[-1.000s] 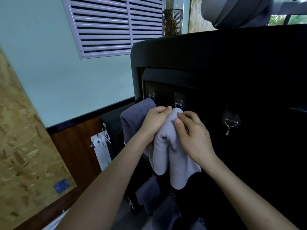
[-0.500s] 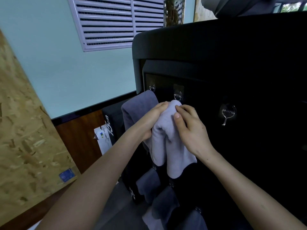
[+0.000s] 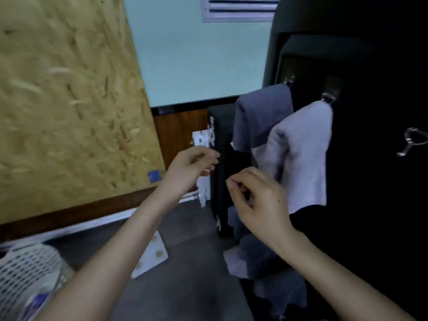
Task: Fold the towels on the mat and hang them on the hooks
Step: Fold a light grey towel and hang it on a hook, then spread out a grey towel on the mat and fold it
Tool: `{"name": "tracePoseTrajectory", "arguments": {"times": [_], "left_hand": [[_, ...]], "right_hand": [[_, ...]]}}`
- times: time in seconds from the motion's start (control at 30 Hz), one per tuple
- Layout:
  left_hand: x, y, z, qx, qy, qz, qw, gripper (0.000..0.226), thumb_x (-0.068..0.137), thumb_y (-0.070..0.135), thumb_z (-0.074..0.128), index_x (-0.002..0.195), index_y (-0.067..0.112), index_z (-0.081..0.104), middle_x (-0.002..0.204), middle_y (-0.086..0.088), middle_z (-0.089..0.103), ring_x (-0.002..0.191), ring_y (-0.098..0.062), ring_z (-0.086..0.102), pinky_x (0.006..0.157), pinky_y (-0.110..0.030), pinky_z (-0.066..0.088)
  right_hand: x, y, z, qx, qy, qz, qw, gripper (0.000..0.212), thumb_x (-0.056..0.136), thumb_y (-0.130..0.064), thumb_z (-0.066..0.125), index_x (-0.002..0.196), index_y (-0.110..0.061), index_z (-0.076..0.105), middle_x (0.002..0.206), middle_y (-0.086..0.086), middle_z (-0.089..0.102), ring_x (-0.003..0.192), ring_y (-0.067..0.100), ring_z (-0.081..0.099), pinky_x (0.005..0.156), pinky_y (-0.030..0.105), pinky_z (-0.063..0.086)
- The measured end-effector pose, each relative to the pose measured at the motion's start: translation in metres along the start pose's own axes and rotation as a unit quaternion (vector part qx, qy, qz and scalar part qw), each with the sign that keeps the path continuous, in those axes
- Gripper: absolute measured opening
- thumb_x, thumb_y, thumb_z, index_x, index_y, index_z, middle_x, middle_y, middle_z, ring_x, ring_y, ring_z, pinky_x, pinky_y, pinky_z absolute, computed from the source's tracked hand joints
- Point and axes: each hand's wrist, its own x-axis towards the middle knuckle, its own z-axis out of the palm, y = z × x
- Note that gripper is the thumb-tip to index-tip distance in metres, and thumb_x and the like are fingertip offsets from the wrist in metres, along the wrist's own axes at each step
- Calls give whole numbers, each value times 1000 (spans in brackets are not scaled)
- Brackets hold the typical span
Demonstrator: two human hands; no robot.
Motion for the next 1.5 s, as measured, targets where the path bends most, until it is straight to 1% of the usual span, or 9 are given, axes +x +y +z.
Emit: {"name": "tracePoseTrajectory", "arguments": {"times": [0.17, 0.27, 0.37, 0.5, 0.73, 0.87, 1.0, 1.2, 1.5], "left_hand": [[-103, -59, -88, 114, 80, -97, 986, 17, 92, 16, 55, 83, 25, 64, 84, 4, 67, 82, -13, 63, 80, -28, 47], [-185, -91, -138, 151, 136, -166, 965, 17, 90, 16, 58, 82, 29, 64, 91, 6, 69, 88, -10, 64, 84, -27, 47], [-279, -110, -180, 153, 212, -224, 939, 19, 89, 13, 58, 79, 28, 63, 91, 4, 69, 86, -12, 64, 81, -30, 48], [-414, -126, -218, 137, 313, -312, 886, 16, 90, 21, 59, 77, 29, 63, 74, 18, 66, 75, -9, 61, 81, -33, 50], [-611, -139, -255, 129, 421, -399, 804, 10, 91, 18, 57, 92, 12, 65, 86, -4, 68, 80, -16, 63, 83, -39, 51], [-684, -152, -272, 109, 456, -428, 773, 8, 91, 16, 56, 92, 16, 64, 86, -4, 68, 81, -16, 64, 82, -35, 51], [-734, -168, -304, 103, 466, -440, 760, 8, 92, 17, 56, 90, 20, 62, 86, -2, 68, 75, -9, 61, 78, -30, 49], [-812, -193, -355, 107, 463, -481, 736, 13, 93, 19, 55, 98, 14, 65, 92, -1, 68, 87, -18, 65, 86, -39, 51], [-941, -199, -393, 88, 472, -561, 674, 18, 93, 18, 54, 106, 13, 66, 96, 8, 66, 87, -6, 60, 76, -15, 42]], "right_hand": [[-48, -27, 95, 45, -239, -6, 970, 34, 88, -39, 42, 80, -17, 67, 74, -4, 60, 68, 17, 58, 57, 36, 50], [-83, -67, 147, 54, -383, -44, 921, 39, 87, -46, 38, 88, -22, 69, 81, -7, 62, 73, 15, 59, 62, 33, 50], [-121, -120, 198, 69, -499, -97, 858, 27, 92, -42, 49, 95, -24, 68, 87, -7, 65, 78, 14, 60, 67, 31, 48], [-179, -208, 252, 104, -598, -157, 779, 25, 92, -38, 53, 99, -21, 69, 90, -4, 67, 83, 14, 61, 63, 22, 34], [-281, -342, 315, 147, -692, -159, 689, 24, 90, -36, 58, 91, -14, 68, 77, -3, 67, 73, 14, 60, 68, 26, 42], [-319, -404, 344, 156, -730, -166, 644, 21, 89, -35, 59, 92, -17, 69, 77, -10, 63, 74, 8, 57, 72, 26, 45], [-352, -459, 383, 150, -747, -174, 625, 21, 89, -34, 59, 92, -16, 69, 79, -7, 64, 77, 12, 59, 72, 27, 45], [-410, -534, 442, 139, -774, -176, 592, 21, 90, -35, 58, 91, -17, 68, 89, -3, 71, 86, 16, 64, 75, 28, 46], [-496, -629, 481, 104, -812, -169, 549, 25, 91, -31, 57, 91, -9, 68, 88, 5, 71, 84, 22, 64, 65, 28, 40]]}}
